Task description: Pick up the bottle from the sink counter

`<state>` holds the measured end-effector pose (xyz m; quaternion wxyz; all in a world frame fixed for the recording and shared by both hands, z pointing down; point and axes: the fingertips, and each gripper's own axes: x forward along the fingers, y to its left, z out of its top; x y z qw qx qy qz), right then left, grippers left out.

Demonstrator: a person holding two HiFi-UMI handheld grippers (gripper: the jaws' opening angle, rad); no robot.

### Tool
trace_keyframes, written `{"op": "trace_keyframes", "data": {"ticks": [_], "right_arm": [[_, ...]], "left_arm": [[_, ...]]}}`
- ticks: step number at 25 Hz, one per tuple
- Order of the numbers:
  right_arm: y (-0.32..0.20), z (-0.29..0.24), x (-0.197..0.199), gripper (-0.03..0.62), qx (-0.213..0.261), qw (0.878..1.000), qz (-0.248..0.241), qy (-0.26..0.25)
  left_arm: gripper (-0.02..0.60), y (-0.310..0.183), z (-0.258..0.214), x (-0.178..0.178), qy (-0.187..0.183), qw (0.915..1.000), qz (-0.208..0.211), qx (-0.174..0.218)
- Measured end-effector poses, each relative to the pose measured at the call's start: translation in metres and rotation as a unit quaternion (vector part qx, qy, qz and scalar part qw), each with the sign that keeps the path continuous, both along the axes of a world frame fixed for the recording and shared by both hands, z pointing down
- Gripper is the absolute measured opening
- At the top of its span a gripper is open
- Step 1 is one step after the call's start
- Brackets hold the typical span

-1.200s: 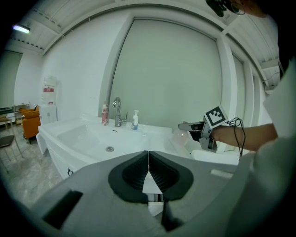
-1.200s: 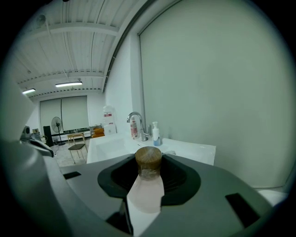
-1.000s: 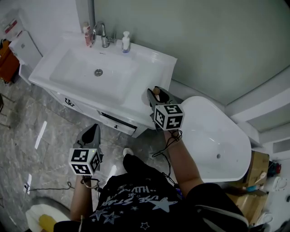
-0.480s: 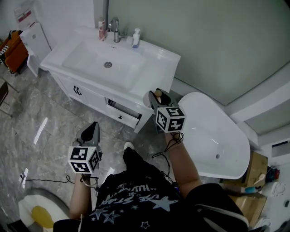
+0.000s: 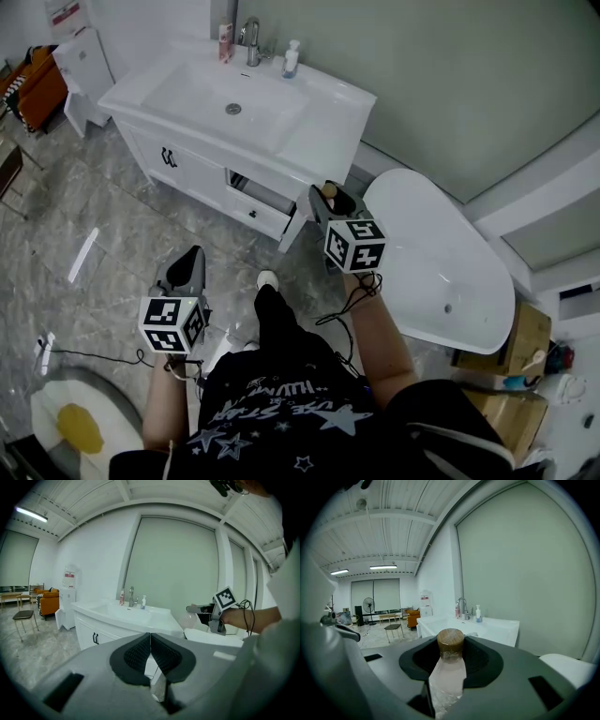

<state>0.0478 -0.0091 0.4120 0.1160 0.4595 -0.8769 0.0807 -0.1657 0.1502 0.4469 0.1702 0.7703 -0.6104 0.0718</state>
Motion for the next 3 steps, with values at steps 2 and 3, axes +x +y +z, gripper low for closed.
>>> {"op": "trace_keyframes", "data": {"ticks": [2, 3], "right_arm": [[0.014, 0.004, 0.0, 0.137, -0.001, 1.0, -0.003, 0.002], [0.021, 0.007, -0.001, 0.138, -0.002, 1.0, -0.004, 0.002]], "left_arm": [[0.02, 0.014, 0.002, 0.001, 0.003, 1.0, -0.001, -0.001], [0.02, 0.021, 0.003, 0.001, 0.004, 1.0, -0.001, -0.002]]}}
